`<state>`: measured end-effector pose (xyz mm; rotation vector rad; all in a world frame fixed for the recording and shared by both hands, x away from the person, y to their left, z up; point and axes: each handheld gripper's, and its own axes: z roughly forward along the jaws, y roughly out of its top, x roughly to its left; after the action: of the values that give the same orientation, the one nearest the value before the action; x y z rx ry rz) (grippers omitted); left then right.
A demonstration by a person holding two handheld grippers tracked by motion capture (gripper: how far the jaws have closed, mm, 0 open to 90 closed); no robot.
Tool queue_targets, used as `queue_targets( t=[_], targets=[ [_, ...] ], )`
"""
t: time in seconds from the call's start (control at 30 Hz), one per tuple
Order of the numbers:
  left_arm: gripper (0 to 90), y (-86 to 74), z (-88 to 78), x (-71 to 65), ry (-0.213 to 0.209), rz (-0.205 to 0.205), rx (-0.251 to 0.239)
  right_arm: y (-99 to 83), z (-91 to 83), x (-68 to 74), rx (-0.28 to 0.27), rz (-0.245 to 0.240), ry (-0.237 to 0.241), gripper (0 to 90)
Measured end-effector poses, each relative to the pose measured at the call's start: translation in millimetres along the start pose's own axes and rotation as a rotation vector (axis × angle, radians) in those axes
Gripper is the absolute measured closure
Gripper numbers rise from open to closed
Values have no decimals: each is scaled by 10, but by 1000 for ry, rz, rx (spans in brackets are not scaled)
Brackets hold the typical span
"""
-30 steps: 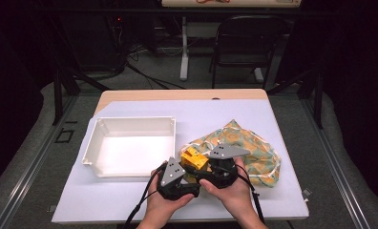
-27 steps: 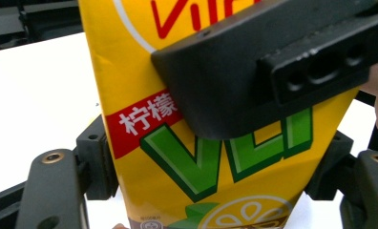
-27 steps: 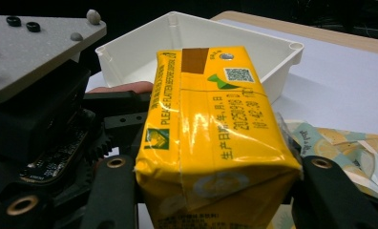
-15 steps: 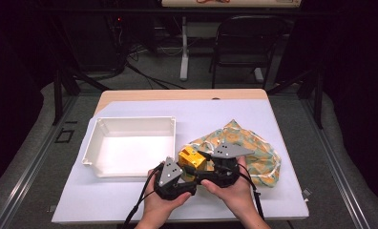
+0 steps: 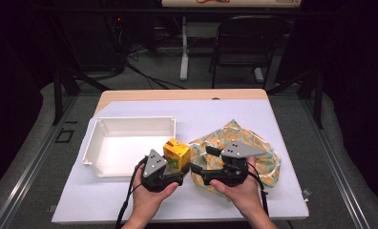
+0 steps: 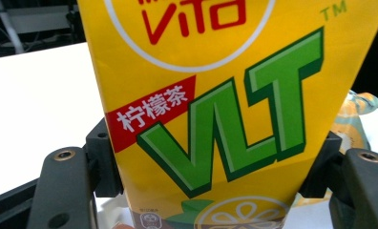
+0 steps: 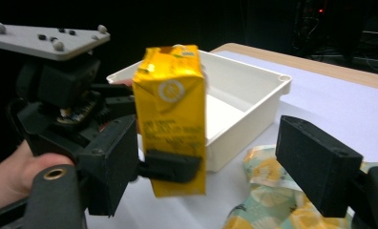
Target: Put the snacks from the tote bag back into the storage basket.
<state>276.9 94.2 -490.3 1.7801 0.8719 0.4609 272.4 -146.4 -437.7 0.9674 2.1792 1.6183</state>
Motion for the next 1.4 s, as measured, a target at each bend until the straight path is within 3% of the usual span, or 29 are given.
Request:
queue_targets(
  t=[0.4,0.6,0.87,1.03,1.13,1.27,1.4],
  targets=[
    [298,23,-107,160,61,-41,-16,-50,-122,-177,-14,25,-53,204],
    [298,30,-216,236,114,-57,-47,-119,-236,-259,-2,11,-102,189],
    [299,0,-307,340,186,-73,-49,-260,-410,-426,6,37,-162,189],
    [298,-70,-391,421,236,-56,-42,-338,-559,-495,15,23,-194,186],
    [298,-125,-420,483,262,-78,-55,-408,-582,-526,5,31,-207,185],
    [298,-198,-383,564,282,-115,-67,-536,-577,-575,-11,86,-235,188],
    [298,-256,-357,614,293,-127,-69,-588,-572,-604,0,81,-244,189]
  ],
)
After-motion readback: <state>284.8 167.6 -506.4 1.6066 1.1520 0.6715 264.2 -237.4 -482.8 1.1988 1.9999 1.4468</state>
